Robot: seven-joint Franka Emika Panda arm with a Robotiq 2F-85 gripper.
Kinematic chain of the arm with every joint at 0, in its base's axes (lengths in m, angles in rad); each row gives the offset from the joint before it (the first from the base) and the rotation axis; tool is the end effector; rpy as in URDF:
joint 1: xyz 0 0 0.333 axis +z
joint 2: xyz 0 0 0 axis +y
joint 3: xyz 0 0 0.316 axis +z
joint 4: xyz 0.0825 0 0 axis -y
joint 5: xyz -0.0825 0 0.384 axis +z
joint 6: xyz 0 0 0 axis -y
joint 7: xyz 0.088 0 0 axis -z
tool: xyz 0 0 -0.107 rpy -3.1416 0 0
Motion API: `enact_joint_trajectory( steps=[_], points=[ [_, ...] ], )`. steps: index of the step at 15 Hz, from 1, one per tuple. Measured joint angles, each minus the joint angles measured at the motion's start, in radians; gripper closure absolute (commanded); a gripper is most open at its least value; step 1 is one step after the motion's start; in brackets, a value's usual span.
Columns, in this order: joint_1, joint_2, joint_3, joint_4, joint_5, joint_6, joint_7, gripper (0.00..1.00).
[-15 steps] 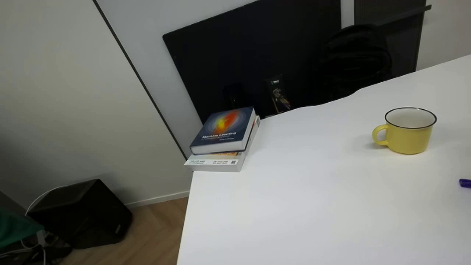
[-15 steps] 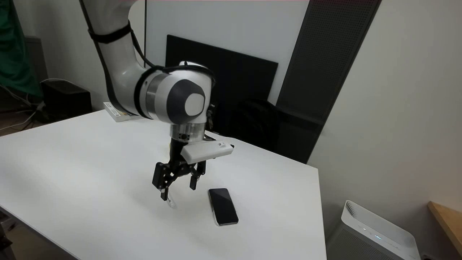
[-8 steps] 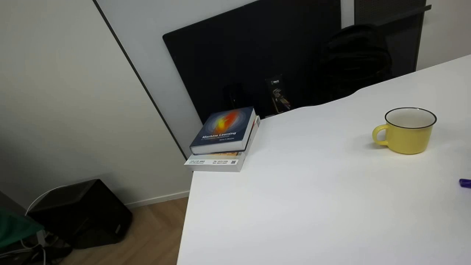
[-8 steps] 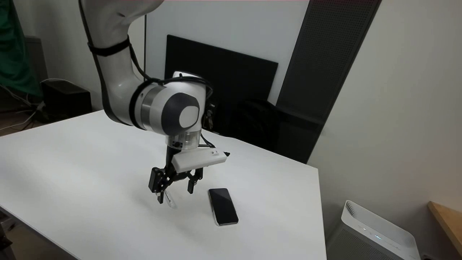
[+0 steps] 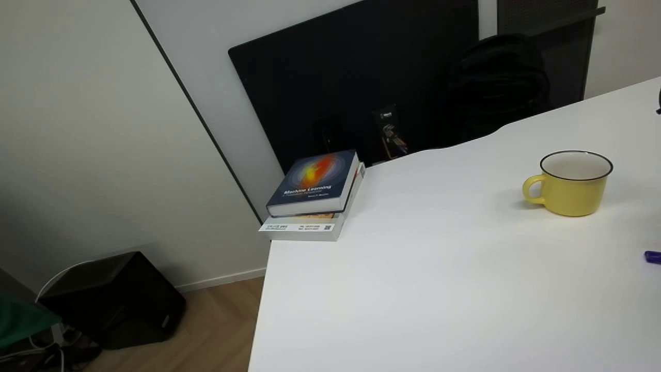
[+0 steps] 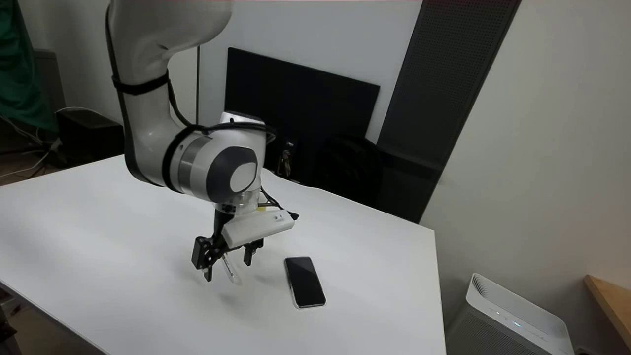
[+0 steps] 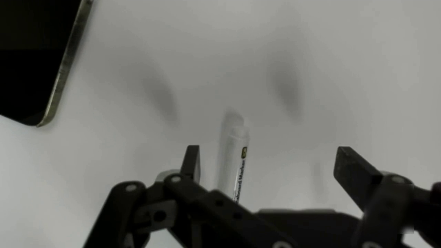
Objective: Put the marker in the mug
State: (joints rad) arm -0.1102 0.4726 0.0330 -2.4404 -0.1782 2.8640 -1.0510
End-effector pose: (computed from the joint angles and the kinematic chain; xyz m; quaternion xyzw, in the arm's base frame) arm 0.4661 -0.0246 0.1104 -0.8407 -0.5407 0.0279 0.0002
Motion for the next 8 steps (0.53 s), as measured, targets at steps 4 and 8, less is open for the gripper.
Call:
enact_joint_trajectory(
  steps=[4,8],
  points=[
    [-0.007,0.039,0.003,0.002,-0.001,0.08,0.0,0.0],
    [-0.019,0.073,0.009,0.002,-0.001,0.152,0.002,0.0]
  ],
)
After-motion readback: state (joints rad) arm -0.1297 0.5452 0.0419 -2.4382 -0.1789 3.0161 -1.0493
